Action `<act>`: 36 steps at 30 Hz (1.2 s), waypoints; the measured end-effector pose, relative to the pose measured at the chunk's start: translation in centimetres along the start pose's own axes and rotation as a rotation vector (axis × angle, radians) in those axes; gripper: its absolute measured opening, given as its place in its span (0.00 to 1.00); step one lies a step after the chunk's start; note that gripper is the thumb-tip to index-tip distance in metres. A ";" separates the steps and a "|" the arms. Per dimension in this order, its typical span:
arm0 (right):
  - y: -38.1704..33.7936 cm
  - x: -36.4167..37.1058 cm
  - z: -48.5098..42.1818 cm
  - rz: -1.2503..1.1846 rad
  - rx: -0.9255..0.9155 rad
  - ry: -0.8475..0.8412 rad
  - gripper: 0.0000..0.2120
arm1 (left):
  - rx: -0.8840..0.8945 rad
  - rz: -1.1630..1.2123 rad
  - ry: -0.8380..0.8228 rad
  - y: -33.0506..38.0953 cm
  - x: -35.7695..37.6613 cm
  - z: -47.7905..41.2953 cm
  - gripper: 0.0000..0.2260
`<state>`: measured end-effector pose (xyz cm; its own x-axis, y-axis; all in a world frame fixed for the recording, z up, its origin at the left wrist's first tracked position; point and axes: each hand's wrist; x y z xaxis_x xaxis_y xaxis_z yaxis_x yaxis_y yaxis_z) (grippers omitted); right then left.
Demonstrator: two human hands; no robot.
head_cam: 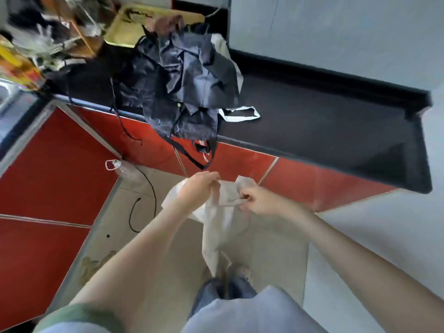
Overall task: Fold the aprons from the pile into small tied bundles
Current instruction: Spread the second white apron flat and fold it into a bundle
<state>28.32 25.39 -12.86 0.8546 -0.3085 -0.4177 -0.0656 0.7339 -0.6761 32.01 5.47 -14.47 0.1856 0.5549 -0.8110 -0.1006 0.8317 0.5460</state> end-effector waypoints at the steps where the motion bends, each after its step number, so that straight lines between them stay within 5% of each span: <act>1: -0.8 -0.9 1.9 -0.071 0.036 -0.136 0.03 | 0.064 0.017 0.027 1.3 -0.9 0.8 0.11; 3: -2.5 -3.3 5.1 -0.240 0.134 -0.291 0.14 | 0.209 0.068 0.071 3.2 -2.3 2.4 0.10; 8: -3.1 -6.4 7.2 0.048 0.146 0.237 0.29 | 0.510 0.028 0.086 5.8 -5.4 4.8 0.11; 11: -4.3 -6.2 6.0 0.196 0.007 0.182 0.44 | 0.731 -0.049 0.064 7.3 -7.8 4.0 0.12; 15: -7.3 -5.3 4.9 0.314 -0.113 0.273 0.31 | 0.927 -0.272 0.140 9.6 -10.1 3.3 0.12; 18: -9.2 -5.0 5.7 0.453 -0.251 0.448 0.05 | 1.120 -0.341 0.228 9.9 -10.8 3.8 0.14; 20: -9.1 -5.3 6.0 0.430 -0.211 0.545 0.09 | 0.954 -0.081 0.073 9.4 -10.9 4.2 0.11; 22: -8.7 -6.0 6.7 0.392 -0.243 0.672 0.09 | 0.550 0.512 -0.210 10.3 -12.4 5.0 0.13; 24: -8.6 -6.7 7.7 0.331 -0.278 0.725 0.10 | 0.264 0.781 -0.197 11.3 -13.3 4.4 0.17; 28: -10.6 -7.0 9.9 0.362 -0.333 0.711 0.11 | -0.089 0.488 -0.255 12.8 -13.0 2.9 0.30; 31: -11.1 -7.0 11.5 0.268 -0.332 0.713 0.08 | 0.018 0.209 -0.226 14.2 -12.0 2.8 0.13; 34: -9.4 -7.6 12.3 0.187 -0.280 0.854 0.04 | 0.167 0.093 -0.106 15.7 -12.1 2.6 0.07; 36: -7.7 -8.0 12.5 0.100 -0.164 0.950 0.20 | 0.151 0.125 0.010 16.0 -12.4 2.5 0.07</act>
<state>28.44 29.81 3.27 0.0734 -0.6627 -0.7453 -0.2479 0.7117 -0.6572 30.50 11.87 4.82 0.1709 0.6541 -0.7368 0.0254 0.7446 0.6670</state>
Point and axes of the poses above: each hand's wrist, its own z-axis away from the middle knuckle, its own x-axis out of the palm, y = z × x
